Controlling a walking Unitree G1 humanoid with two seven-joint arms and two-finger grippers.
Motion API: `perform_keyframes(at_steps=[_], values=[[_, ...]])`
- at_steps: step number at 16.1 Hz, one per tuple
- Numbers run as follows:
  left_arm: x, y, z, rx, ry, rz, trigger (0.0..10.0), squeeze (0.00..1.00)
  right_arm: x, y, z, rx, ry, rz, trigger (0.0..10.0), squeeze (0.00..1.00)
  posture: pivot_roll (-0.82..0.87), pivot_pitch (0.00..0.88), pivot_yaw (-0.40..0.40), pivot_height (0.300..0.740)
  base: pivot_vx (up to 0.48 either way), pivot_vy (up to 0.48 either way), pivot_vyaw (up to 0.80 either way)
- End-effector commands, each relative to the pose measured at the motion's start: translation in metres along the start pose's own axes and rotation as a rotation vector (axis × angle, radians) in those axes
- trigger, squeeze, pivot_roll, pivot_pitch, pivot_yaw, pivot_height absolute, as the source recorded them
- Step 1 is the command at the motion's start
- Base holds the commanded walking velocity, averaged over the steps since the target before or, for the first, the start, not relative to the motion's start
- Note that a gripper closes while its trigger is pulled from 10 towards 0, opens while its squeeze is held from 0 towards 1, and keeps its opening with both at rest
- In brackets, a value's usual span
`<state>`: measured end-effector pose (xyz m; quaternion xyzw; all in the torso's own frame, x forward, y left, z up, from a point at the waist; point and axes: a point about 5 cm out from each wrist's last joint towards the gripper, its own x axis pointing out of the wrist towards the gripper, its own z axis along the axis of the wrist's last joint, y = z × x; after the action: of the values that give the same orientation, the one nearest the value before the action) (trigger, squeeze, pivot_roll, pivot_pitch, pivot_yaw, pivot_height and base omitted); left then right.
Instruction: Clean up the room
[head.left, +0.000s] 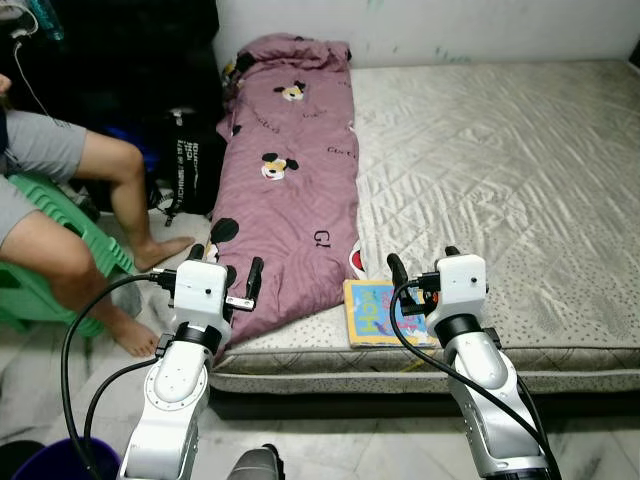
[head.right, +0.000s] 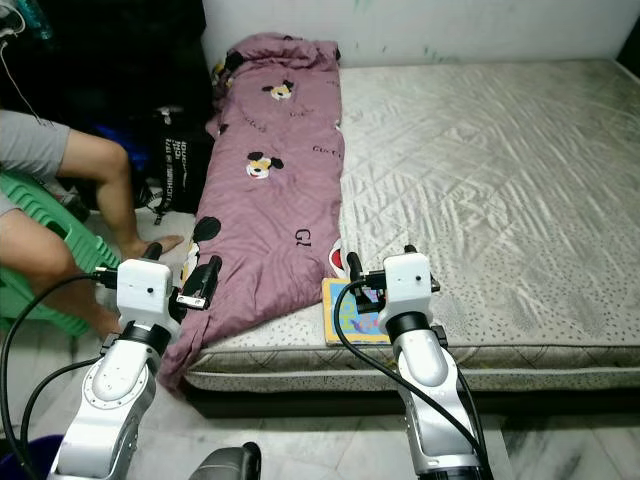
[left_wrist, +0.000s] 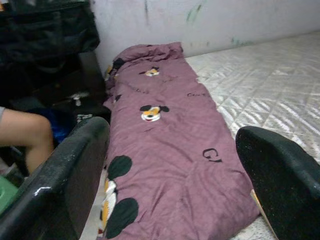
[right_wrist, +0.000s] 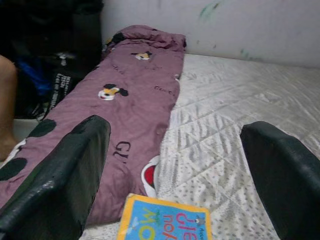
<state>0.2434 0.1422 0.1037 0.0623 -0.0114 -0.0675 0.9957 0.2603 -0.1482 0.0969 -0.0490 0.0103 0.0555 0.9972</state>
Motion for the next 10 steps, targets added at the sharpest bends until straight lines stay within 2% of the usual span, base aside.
perform_keyframes(at_steps=[1,3,10], values=[[-0.0005,0.0007,0.0003,0.001,-0.002,-0.014,10.0,0.0,-0.0002,-0.0002,-0.0028,0.012,0.013,-0.001,10.0,0.0,0.01,0.049,0.03,0.74,0.0,0.0,0.0],[-0.0005,-0.0001,0.0001,-0.002,-0.001,-0.025,10.0,0.0,-0.0007,-0.0001,-0.003,0.015,0.015,-0.005,10.0,0.0,0.01,0.051,0.032,0.74,0.127,0.0,0.0],[-0.0015,0.0,0.0008,-0.001,-0.006,-0.035,10.0,0.0,-0.0009,0.001,-0.0037,0.022,0.019,-0.004,10.0,0.0,0.01,0.055,0.034,0.74,0.329,0.0,0.0]])
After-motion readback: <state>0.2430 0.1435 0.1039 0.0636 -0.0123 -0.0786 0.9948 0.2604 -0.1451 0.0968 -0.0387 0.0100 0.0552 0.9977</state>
